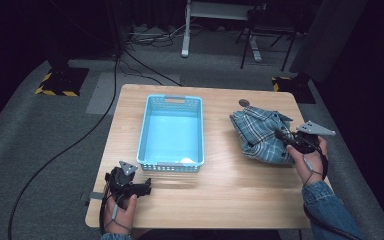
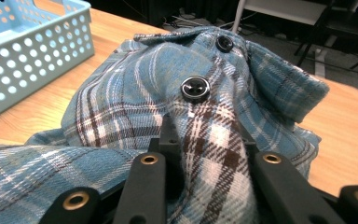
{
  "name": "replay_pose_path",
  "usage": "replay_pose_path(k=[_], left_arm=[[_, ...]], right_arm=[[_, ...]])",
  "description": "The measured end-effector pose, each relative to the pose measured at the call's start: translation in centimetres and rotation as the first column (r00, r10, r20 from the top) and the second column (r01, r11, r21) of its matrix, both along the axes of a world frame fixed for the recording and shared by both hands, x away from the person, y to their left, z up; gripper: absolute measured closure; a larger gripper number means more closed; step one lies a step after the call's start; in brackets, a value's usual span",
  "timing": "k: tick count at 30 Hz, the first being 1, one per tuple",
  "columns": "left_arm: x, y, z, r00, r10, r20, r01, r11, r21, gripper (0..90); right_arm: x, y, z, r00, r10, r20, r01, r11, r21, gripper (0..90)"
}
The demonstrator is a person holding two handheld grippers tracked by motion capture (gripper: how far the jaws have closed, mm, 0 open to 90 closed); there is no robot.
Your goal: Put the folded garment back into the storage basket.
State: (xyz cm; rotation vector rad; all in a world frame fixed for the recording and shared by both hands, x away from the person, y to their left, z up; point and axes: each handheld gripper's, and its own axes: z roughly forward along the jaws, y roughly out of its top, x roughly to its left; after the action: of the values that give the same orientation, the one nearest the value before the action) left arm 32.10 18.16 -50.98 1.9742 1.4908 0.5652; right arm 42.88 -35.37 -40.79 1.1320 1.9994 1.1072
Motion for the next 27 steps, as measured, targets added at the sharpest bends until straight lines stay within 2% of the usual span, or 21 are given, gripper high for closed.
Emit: replay_pose_path(k=[9,27], left_arm=[[0.0,0.0,0.0,1.0000,0.000,0.000,0.000,1.0000,0.000,0.1],[0.0,0.0,0.0,1.0000,0.000,0.000,0.000,1.0000,0.000,0.1]], right_arm=[[0.0,1.0,2.5,0.9993,0.024,0.029,-0.024,1.000,0.009,73.5],[0.7,3.6,5.9,0.9950,0.079,0.061,-0.079,0.997,0.013,73.4]])
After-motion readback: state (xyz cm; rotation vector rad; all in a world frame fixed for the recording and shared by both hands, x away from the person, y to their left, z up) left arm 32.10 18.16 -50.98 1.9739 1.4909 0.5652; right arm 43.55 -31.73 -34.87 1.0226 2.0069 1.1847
